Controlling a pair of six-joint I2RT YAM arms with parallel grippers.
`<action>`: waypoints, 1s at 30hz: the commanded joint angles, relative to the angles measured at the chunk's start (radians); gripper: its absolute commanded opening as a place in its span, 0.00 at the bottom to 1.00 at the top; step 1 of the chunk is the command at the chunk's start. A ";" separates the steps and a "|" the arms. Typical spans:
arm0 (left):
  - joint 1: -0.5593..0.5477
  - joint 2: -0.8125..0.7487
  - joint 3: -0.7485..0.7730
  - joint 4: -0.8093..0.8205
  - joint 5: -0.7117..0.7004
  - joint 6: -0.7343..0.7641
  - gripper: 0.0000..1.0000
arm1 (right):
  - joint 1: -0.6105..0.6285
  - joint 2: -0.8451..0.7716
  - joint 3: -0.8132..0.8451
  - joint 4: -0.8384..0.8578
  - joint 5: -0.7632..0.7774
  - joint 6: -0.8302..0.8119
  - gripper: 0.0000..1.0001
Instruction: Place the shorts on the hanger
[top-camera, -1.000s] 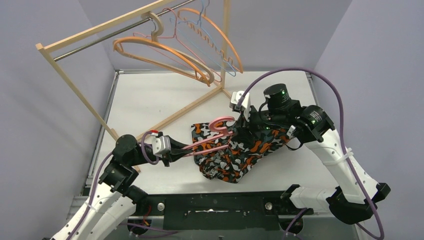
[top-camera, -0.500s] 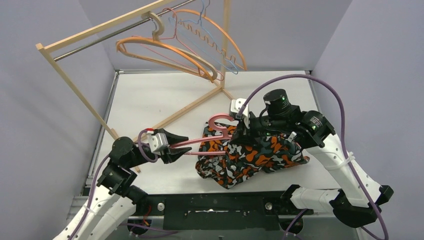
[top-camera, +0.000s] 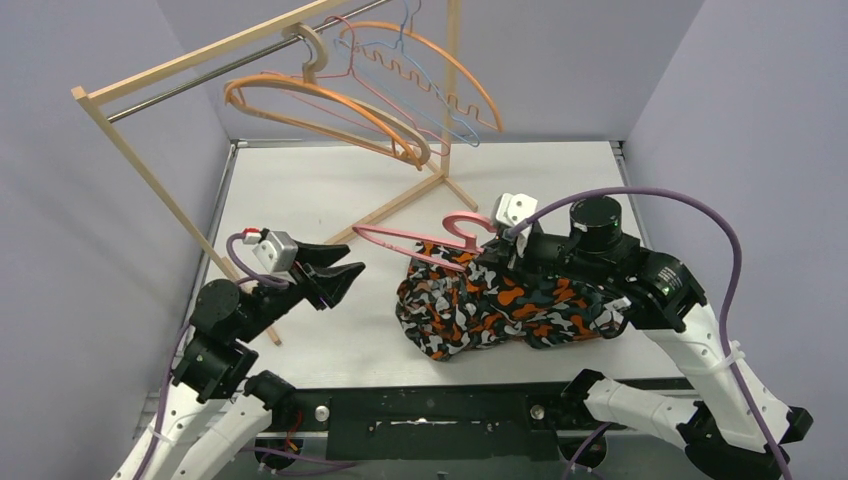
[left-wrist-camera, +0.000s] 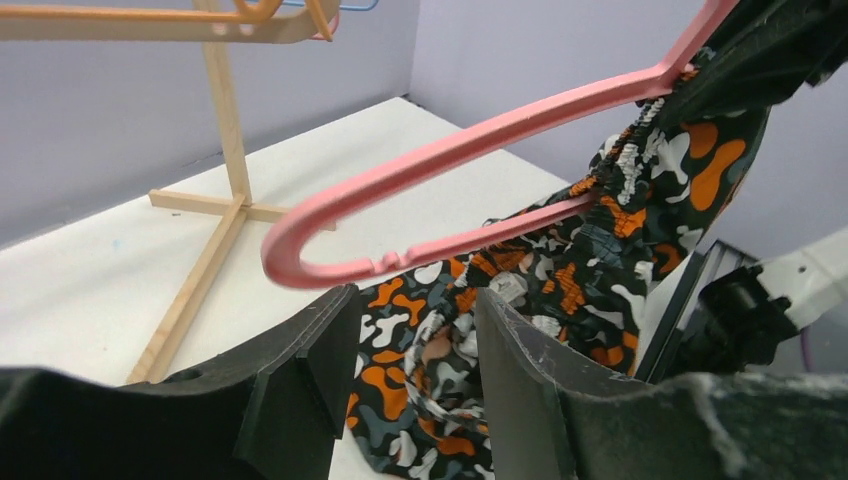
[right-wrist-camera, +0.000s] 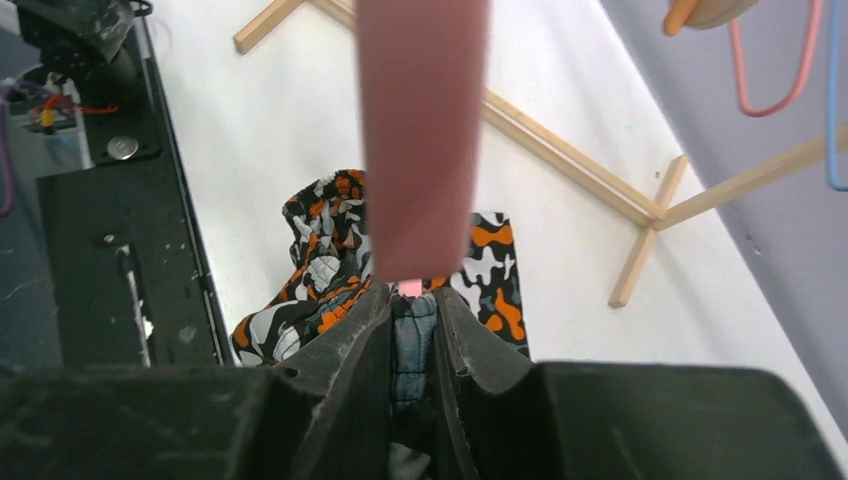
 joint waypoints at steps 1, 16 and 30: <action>-0.001 -0.030 0.015 0.023 -0.101 -0.208 0.45 | -0.001 -0.044 -0.021 0.178 0.084 0.040 0.00; -0.004 0.003 -0.324 0.392 -0.077 -0.625 0.39 | 0.000 -0.096 -0.054 0.298 0.082 0.081 0.00; -0.029 0.292 -0.382 0.711 -0.095 -0.685 0.40 | 0.001 -0.086 -0.079 0.340 0.004 0.119 0.00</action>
